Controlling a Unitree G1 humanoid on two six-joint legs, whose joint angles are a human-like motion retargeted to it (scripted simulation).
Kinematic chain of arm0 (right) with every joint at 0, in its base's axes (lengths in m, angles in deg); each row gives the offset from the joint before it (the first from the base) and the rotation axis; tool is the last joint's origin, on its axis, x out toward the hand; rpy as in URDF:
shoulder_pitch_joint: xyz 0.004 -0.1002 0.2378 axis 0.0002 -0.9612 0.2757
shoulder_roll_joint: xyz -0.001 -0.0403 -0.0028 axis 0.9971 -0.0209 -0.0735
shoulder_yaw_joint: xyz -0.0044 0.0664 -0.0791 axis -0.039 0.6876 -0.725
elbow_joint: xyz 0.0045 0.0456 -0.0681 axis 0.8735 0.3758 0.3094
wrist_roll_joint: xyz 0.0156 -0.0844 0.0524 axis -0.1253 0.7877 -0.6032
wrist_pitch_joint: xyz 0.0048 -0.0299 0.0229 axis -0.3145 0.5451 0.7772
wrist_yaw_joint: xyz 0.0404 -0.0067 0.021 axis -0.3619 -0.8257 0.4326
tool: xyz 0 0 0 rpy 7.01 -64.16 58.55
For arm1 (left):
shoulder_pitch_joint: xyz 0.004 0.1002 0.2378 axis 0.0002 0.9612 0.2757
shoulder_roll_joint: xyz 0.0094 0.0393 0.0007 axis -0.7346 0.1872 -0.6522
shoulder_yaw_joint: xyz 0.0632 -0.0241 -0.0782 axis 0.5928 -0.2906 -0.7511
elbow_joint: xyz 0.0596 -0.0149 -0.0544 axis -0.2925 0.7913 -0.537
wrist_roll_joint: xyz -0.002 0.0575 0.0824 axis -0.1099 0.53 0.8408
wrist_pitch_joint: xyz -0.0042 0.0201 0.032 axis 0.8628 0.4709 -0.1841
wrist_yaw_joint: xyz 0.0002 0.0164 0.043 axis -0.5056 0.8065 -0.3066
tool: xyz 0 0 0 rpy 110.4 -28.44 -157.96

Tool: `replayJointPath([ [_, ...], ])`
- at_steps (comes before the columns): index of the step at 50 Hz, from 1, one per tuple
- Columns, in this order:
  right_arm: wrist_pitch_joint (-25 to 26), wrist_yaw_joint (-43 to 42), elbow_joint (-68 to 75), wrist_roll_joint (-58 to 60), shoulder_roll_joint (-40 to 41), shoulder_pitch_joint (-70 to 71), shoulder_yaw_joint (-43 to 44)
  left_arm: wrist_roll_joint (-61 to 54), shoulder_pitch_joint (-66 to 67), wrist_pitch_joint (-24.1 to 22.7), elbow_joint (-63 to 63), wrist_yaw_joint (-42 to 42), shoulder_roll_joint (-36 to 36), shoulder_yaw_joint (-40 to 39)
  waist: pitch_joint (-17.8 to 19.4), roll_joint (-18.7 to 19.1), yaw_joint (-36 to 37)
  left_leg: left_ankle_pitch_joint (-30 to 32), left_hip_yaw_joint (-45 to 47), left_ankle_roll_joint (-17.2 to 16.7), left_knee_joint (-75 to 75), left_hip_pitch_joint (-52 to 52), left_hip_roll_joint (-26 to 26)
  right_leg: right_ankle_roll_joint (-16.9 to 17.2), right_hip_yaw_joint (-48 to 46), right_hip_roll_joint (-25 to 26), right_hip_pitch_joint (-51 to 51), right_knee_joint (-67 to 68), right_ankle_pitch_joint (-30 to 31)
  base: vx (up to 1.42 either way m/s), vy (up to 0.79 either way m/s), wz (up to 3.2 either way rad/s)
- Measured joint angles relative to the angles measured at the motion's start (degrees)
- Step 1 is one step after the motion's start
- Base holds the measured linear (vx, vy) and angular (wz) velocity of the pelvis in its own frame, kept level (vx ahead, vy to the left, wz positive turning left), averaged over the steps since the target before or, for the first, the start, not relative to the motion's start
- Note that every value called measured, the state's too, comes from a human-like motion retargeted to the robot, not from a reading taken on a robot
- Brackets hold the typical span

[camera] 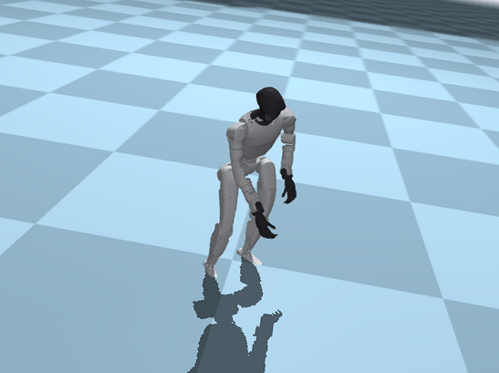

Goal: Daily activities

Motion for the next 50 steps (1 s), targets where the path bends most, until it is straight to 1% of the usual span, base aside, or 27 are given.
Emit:
replayJointPath([
  [5, -0.9, -2.7, 0.1, 1.6, -0.1, 0.8, -0.4, 7.7, -0.4, -2.8, -14.3, 0.8, -7.3, 3.5, -0.6, 0.7, 0.8, 0.2, 0.1, -0.4, -1.6, 0.7, 0.2, -0.1, -0.2, 0.5, 0.6, -1.2, 0.0, 0.0, 0.0, 0.0],
  [8, -1.1, -3.7, 1.0, 2.6, 0.1, 0.7, -0.7, 11.9, -2.9, -4.0, -23.6, 1.2, -12.0, 4.8, -1.2, 1.0, 1.3, 0.0, 0.2, -0.7, -1.9, 1.1, 0.5, -0.2, -0.2, 0.9, 1.1, -1.8, 0.0, 0.0, 0.0, 0.0],
  [12, -1.0, -3.3, 2.7, 3.5, 1.0, 0.5, -1.9, 17.0, -10.5, -3.9, -33.6, 2.2, -16.3, 5.8, -2.3, 1.2, 1.3, -0.8, 0.5, -1.1, -1.3, 1.4, 1.2, -0.4, 0.0, 1.5, 1.8, -2.4, -0.1, 0.0, 0.0, 0.0],
  [15, -1.0, -1.6, 3.6, 3.6, 2.5, 0.4, -3.8, 20.6, -20.2, -2.5, -37.4, 3.4, -17.1, 6.7, -3.1, 1.3, 0.5, -1.7, 0.8, -1.4, 0.2, 1.2, 1.9, -0.6, 0.1, 2.0, 2.3, -2.7, -0.3, 0.0, 0.0, 0.0],
  [19, -1.7, 1.6, 3.1, 3.4, 4.0, -0.5, -7.8, 24.7, -38.1, 0.8, -34.9, 4.5, -15.2, 8.8, -3.6, 2.1, -2.1, -3.4, 1.0, -2.1, 4.0, 0.3, 3.2, -1.0, 0.2, 2.7, 2.9, -3.0, -1.0, 0.0, -0.01, -0.04],
  [24, -3.2, 5.1, -0.9, 2.8, 2.3, -3.9, -12.5, 25.1, -59.9, 4.6, -21.0, 3.7, -10.2, 11.9, -2.4, 3.6, -5.8, -5.3, 1.4, -3.3, 9.0, -1.3, 5.1, -1.0, 0.5, 3.8, 3.2, -3.4, -1.8, -0.01, -0.05, -0.2],
  [27, -3.9, 6.8, -4.9, 2.3, 0.5, -6.4, -14.3, 22.7, -68.5, 5.3, -11.5, 2.8, -7.0, 13.2, -1.4, 4.5, -7.6, -6.1, 1.8, -4.0, 11.3, -2.0, 6.3, -0.6, 0.8, 4.6, 3.4, -3.8, -1.8, 0.0, -0.04, -0.24],
  [30, -4.2, 8.0, -9.0, 1.7, -1.1, -8.7, -15.3, 20.0, -73.2, 5.0, -4.5, 1.9, -4.8, 13.9, -0.5, 5.2, -8.7, -6.7, 2.3, -4.3, 13.2, -2.4, 7.3, -0.3, 1.3, 5.4, 3.7, -4.2, -1.6, 0.0, -0.02, -0.26],
  [35, -3.9, 8.5, -13.7, 1.8, -2.6, -11.2, -15.7, 16.8, -74.7, 3.5, 0.0, 0.7, -3.9, 14.4, 0.0, 6.0, -9.3, -7.3, 3.0, -4.4, 15.0, -2.6, 8.4, -0.1, 2.2, 6.3, 3.9, -4.6, -1.4, 0.0, -0.01, -0.21],
  [40, -3.1, 6.5, -14.2, 3.3, -2.8, -11.9, -15.3, 15.4, -70.7, 1.4, -2.2, 0.4, -5.8, 15.1, 0.0, 6.0, -8.6, -7.8, 3.7, -4.0, 15.4, -2.3, 8.8, -0.3, 3.0, 6.7, 4.0, -4.6, -1.2, 0.0, 0.0, 0.0],
  [45, -2.4, 2.1, -11.0, 5.6, -1.5, -11.3, -14.1, 15.5, -60.4, -1.2, -8.5, 0.5, -9.9, 16.6, -0.3, 5.4, -6.8, -8.3, 4.2, -3.2, 14.9, -1.6, 8.6, -1.0, 3.8, 6.9, 3.9, -4.1, -1.4, 0.0, 0.0, 0.0],
  [48, -2.1, -1.0, -8.1, 6.8, 0.3, -9.9, -13.1, 15.4, -51.2, -2.7, -13.0, 0.7, -12.8, 16.9, -0.5, 4.7, -5.3, -8.7, 4.6, -2.6, 14.2, -0.9, 8.3, -1.3, 4.3, 6.9, 3.8, -3.6, -1.5, 0.0, 0.0, 0.0],
  [50, -2.2, -3.1, -4.8, 7.5, 3.0, -8.0, -12.6, 15.2, -43.1, -3.5, -18.0, 0.5, -16.7, 15.7, 0.2, 3.8, -5.2, -7.3, 5.1, -2.2, 8.9, 2.7, 6.4, -1.2, 4.6, 6.3, 6.6, -6.7, -0.5, 0.0, 0.0, 0.0],
])
